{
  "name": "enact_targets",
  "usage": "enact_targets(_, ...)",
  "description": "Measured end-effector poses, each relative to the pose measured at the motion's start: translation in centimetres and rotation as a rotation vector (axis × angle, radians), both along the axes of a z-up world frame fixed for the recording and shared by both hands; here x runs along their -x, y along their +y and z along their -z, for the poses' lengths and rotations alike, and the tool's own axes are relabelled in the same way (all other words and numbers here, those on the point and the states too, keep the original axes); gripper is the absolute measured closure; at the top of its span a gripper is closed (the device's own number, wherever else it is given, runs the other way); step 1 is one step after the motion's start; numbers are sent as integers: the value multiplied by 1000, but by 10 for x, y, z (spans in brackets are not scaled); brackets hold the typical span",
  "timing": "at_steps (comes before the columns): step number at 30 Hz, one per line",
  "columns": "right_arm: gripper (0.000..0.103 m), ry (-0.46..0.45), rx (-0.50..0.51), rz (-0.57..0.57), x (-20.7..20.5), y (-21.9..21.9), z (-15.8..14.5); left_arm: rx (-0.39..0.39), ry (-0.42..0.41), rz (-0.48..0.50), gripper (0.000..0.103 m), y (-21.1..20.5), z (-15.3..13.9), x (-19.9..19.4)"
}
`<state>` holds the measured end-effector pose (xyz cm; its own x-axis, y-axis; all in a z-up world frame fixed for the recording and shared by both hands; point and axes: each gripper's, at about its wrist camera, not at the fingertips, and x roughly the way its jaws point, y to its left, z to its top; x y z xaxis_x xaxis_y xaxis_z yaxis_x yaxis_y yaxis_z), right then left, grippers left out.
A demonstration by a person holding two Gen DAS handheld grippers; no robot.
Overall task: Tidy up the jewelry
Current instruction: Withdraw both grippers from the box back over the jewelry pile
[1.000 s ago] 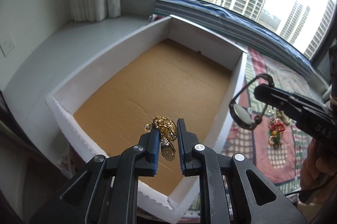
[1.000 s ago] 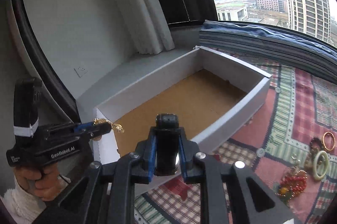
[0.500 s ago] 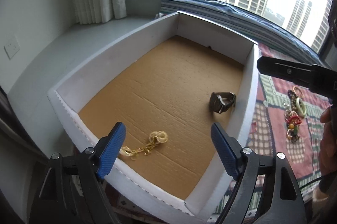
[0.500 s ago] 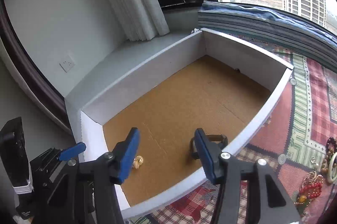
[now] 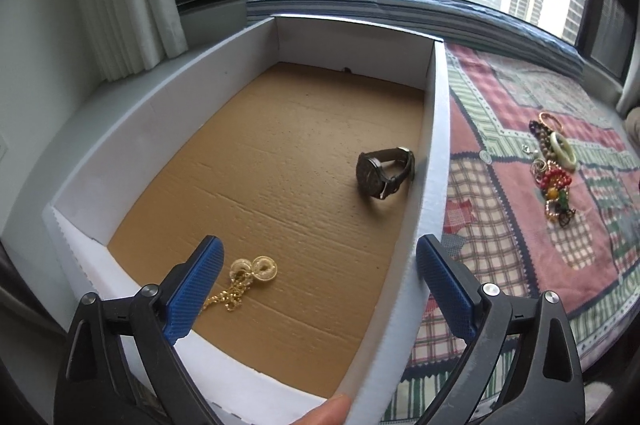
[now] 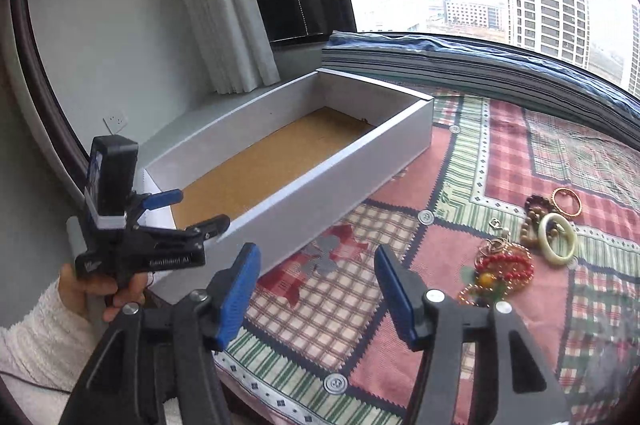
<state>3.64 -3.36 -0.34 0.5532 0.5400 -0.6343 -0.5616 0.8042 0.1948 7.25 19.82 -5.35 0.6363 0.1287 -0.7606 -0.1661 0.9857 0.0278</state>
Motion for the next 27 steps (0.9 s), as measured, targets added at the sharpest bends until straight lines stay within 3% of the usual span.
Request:
enact_targets(10, 43, 20, -14, 65, 16, -38, 12, -5, 8, 4, 3, -7, -1, 19)
enact_targets(16, 43, 5, -39, 95, 22, -48, 2, -1, 14, 6, 3, -13, -3, 30)
enact_targets(18, 43, -5, -37, 117, 22, -51, -2, -33, 31, 2, 4, -18, -6, 31)
enact_targets(21, 42, -26, -42, 168, 23, -64, -7, -92, -9, 2, 4, -31, -19, 39)
enact_targets(27, 40, -31, -17, 292, 22, -98, 0, -94, -82, 37, 3, -59, -49, 45)
